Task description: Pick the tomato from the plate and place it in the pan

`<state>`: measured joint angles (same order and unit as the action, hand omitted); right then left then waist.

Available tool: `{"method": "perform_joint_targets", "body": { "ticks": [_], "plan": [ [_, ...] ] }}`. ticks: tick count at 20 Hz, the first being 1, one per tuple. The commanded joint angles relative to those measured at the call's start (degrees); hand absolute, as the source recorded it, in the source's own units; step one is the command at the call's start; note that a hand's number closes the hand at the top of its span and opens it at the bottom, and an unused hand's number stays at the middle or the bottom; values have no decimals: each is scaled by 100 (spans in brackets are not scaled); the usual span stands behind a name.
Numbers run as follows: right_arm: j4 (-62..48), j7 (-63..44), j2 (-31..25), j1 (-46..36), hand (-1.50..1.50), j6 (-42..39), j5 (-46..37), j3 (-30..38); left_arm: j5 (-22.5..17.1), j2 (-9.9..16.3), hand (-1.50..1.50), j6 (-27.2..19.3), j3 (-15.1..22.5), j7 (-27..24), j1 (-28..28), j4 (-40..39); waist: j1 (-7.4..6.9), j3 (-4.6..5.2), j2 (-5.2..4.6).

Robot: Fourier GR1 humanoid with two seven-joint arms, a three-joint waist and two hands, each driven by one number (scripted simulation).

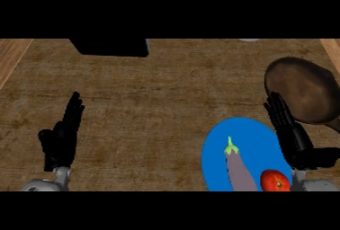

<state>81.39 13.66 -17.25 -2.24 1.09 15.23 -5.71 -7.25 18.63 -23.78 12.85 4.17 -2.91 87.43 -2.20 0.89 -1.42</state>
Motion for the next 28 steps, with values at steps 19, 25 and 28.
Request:
{"method": "perform_joint_targets", "body": {
  "ticks": [19, 25, 28],
  "plan": [
    [2071, 2111, -2845, 2963, -150, -1324, -1146, 2626, -1016, 125, 0, 843, -679, 550, -271, 529, 402, -88, 177],
    [3101, 968, -3014, 2730, -150, -1447, -1660, 2545, -969, 158, 0, 985, -915, 614, -741, 146, 290, -82, 147],
    [3534, 116, -3385, 2523, -150, -1371, -2344, 2174, -1011, 262, 0, 1178, -878, 540, -397, 322, 162, -75, 140]
  ]
}}
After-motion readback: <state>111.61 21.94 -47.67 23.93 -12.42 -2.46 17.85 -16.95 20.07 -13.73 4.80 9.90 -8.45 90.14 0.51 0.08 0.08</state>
